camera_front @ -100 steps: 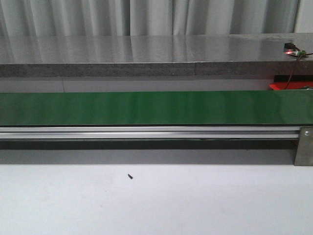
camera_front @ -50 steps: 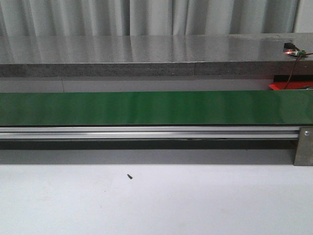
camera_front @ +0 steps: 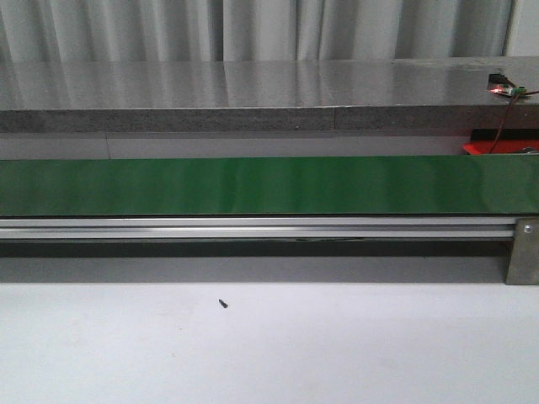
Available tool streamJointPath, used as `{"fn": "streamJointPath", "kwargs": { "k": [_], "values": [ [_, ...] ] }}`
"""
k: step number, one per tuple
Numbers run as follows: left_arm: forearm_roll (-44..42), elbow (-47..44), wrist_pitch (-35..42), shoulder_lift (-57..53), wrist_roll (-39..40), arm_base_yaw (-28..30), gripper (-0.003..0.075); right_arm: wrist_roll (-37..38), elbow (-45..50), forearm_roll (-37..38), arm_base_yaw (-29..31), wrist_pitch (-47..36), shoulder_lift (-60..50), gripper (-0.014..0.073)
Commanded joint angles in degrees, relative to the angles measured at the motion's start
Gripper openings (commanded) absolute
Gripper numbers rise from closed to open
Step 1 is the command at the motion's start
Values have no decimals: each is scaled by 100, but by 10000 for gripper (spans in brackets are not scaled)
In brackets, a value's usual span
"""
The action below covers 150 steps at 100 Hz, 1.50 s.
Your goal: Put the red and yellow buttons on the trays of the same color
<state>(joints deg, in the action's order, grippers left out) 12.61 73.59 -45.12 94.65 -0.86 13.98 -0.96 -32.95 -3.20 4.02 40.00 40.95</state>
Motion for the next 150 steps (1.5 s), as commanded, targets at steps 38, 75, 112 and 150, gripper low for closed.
{"fn": "streamJointPath", "kwargs": {
  "k": [38, 75, 112, 150],
  "values": [
    [235, 134, 216, -249, -178, -38, 537, -44, -139, 31, -11, -340, -25, -68],
    [235, 144, 251, -711, -172, -14, 537, -44, -139, 31, -11, -340, -25, -68],
    [235, 157, 321, -692, -172, 1104, 536, -44, -139, 31, -11, -340, -25, -68],
    [235, 459, 405, 167, -172, 1802, 535, -44, -139, 31, -11, -336, -25, -68]
  ]
}}
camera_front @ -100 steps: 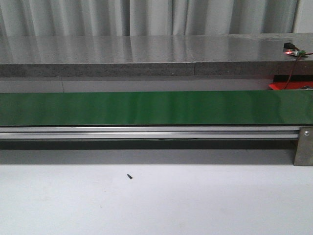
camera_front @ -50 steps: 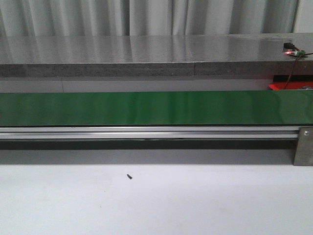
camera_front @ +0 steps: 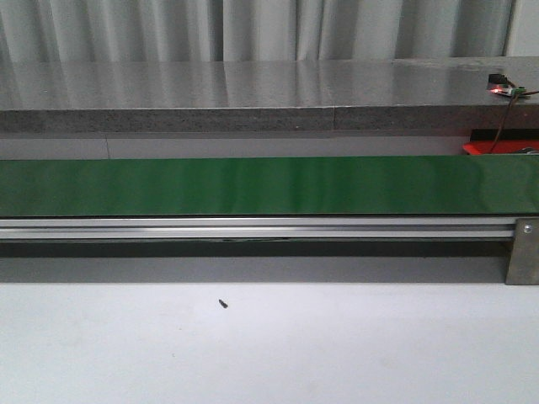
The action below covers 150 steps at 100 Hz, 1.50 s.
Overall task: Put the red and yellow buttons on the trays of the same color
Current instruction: 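Grasp a red button from the cluster with the left gripper, set it on the belt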
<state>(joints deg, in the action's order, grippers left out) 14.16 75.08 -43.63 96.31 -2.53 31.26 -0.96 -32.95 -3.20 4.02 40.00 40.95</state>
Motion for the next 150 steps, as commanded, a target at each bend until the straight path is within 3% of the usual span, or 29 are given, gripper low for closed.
{"fn": "streamJointPath", "kwargs": {
  "k": [1, 52, 88, 101, 128, 150],
  "values": [
    [80, 348, 255, 49, -5, 90, 535, -44, -139, 31, -11, -336, -25, -68],
    [41, 1772, 256, 1684, -5, 231, 534, -44, -139, 31, -11, -336, -25, -68],
    [26, 1872, 812, 2149, -5, 231, 524, -44, -139, 31, -11, -336, -25, -68],
    [26, 1872, 890, 2241, -5, 231, 470, -44, -139, 31, -11, -336, -25, -68],
    [26, 1872, 1014, 2241, -5, 231, 227, -44, -139, 31, -11, -336, -25, -68],
    [-61, 1872, 909, 2156, -5, 231, 210, -44, -139, 31, -11, -336, -25, -68]
  ]
}}
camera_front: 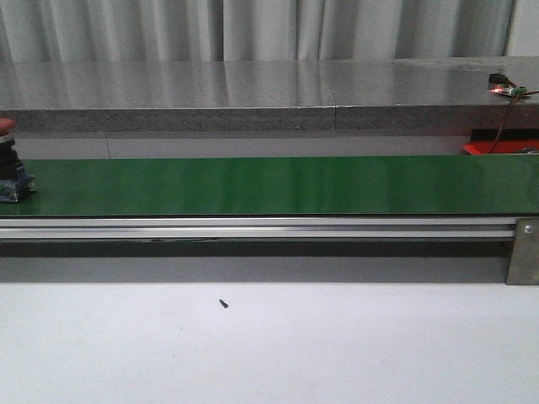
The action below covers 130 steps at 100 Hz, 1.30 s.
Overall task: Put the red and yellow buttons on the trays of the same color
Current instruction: 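Grasp a red button from the cluster with the left gripper, set it on the belt, then grasp a second red button with the left gripper and release it on the belt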
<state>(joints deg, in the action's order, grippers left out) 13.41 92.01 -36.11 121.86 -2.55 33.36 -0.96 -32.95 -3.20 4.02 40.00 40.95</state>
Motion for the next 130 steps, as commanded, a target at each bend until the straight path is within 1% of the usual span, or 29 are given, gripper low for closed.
{"fn": "streamJointPath", "kwargs": {
  "k": [1, 25, 47, 68, 91, 110, 130],
  "values": [
    [13, 180, 139, -402, -2, 21, 210, -44, -139, 31, -11, -336, -25, -68],
    [-23, 180, -404, -839, -118, -1, 210, -44, -139, 31, -11, -336, -25, -68],
    [-62, 157, -730, -1462, -173, -259, 210, -44, -139, 31, -11, -336, -25, -68],
    [-168, -160, -752, -2000, -182, -702, 210, -44, -139, 31, -11, -336, -25, -68],
    [-157, -704, -798, -2485, -182, -984, 210, -44, -139, 31, -11, -336, -25, -68],
    [42, -1253, -732, -2609, -227, -1197, 210, -44, -139, 31, -11, -336, -25, -68],
    [96, -1599, -421, -2609, -255, -1466, 210, -44, -139, 31, -11, -336, -25, -68]
  ]
}}
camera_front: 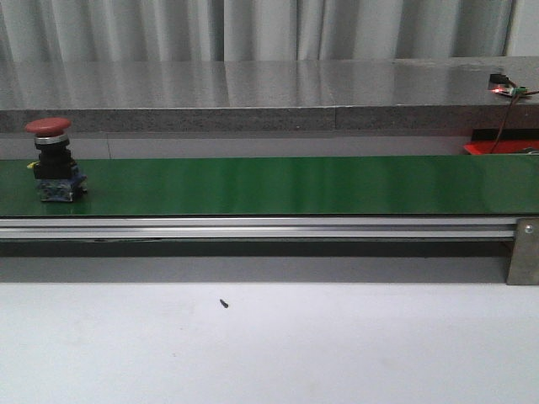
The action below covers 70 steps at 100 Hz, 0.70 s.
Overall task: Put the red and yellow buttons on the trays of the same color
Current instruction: 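Grasp a second red button with the left gripper and release it on the belt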
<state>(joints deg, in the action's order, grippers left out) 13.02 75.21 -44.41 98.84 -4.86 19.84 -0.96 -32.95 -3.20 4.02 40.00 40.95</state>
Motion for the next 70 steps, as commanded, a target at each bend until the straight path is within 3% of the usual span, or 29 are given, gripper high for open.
{"fn": "streamJointPath", "kwargs": {
  "k": [1, 22, 39, 44, 59, 70],
  "values": [
    [134, 67, 415, -307, -24, -115, 210, -44, -139, 31, -11, -336, -25, -68],
    [160, 2, 487, -307, -71, -160, 249, -44, -139, 31, -11, -334, -25, -68],
    [185, 2, 411, -316, -71, -160, 527, -44, -139, 31, -11, -334, -25, -68],
    [197, 2, 390, -338, -71, -160, 568, -44, -139, 31, -11, -334, -25, -68],
    [197, 2, 368, -614, -137, -171, 542, -44, -139, 31, -11, -334, -25, -68],
    [235, 2, 303, -942, -293, -224, 442, -44, -139, 31, -11, -334, -25, -68]
  ]
}}
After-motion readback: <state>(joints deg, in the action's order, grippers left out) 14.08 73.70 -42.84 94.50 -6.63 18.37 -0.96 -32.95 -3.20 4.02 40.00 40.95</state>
